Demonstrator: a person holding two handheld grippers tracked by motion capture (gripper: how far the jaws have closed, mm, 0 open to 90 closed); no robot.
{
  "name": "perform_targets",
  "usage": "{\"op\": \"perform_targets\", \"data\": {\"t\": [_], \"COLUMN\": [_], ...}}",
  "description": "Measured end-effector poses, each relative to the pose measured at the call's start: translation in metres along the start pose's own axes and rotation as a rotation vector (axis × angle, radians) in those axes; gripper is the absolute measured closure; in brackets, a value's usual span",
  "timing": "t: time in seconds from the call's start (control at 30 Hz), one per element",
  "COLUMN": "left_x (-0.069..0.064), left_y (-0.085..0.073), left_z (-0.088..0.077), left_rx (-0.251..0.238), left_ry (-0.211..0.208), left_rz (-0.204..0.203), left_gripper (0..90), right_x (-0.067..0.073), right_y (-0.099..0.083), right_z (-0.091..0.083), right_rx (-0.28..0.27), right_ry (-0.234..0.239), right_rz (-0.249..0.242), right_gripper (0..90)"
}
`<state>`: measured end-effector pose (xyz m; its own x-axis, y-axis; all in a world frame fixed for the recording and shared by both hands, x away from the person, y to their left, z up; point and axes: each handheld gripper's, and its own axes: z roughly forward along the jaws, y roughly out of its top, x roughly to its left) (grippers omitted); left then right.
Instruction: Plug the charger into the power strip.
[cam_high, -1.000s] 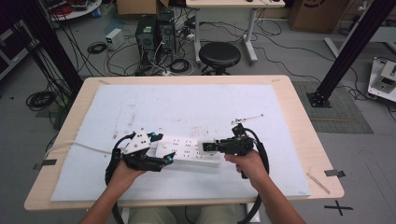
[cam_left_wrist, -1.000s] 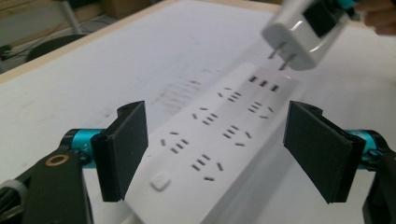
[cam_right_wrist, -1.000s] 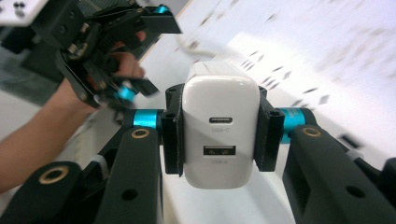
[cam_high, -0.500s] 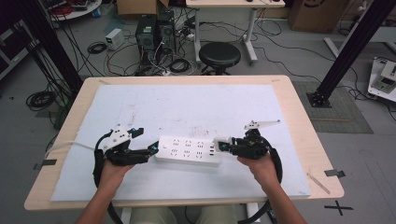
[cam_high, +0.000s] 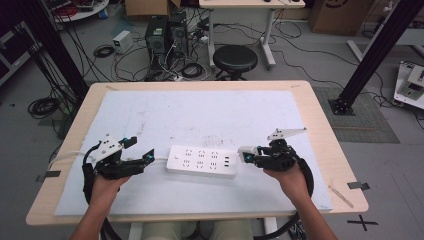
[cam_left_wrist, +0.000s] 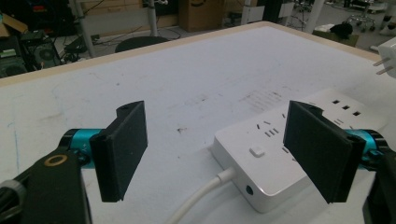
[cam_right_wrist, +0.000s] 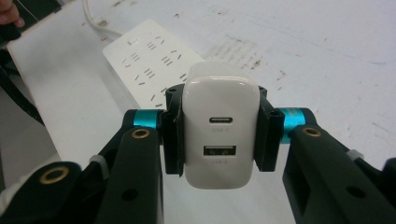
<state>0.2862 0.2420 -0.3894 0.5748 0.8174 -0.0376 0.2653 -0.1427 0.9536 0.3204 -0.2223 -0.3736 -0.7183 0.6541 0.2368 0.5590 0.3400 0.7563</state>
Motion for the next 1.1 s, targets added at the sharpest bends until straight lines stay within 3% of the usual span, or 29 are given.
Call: {"op": "perform_targets", "data": {"t": [0.13,0.33,0.83,1.1], "left_x": [0.002,0.003,0.013,0.015], "left_y": [-0.002,-0.005,-0.014,-0.019], "left_z": [-0.004,-0.005,-0.003,-0.001], "left_rx": [0.006,0.014,0.035,0.038], "left_ry": [0.006,-0.002,0.006,0.004], "left_rz": [0.007,0.026,0.005,-0.006], "left_gripper": [21.8,21.8,21.9,21.9], "right_x": [-0.001,-0.004,-0.007,-0.002], "right_y": [0.003,0.01,0.028,0.035], "right_z": [-0.001,0.0,0.006,0.014], "right_rx": [0.019,0.038,0.104,0.158], "right_ry": [-0.003,-0.002,-0.007,-0.025], "right_rz": [-0.026,-0.023,-0.133,-0.224], "right_gripper": [63.1,63.1,63.2,63.2]}}
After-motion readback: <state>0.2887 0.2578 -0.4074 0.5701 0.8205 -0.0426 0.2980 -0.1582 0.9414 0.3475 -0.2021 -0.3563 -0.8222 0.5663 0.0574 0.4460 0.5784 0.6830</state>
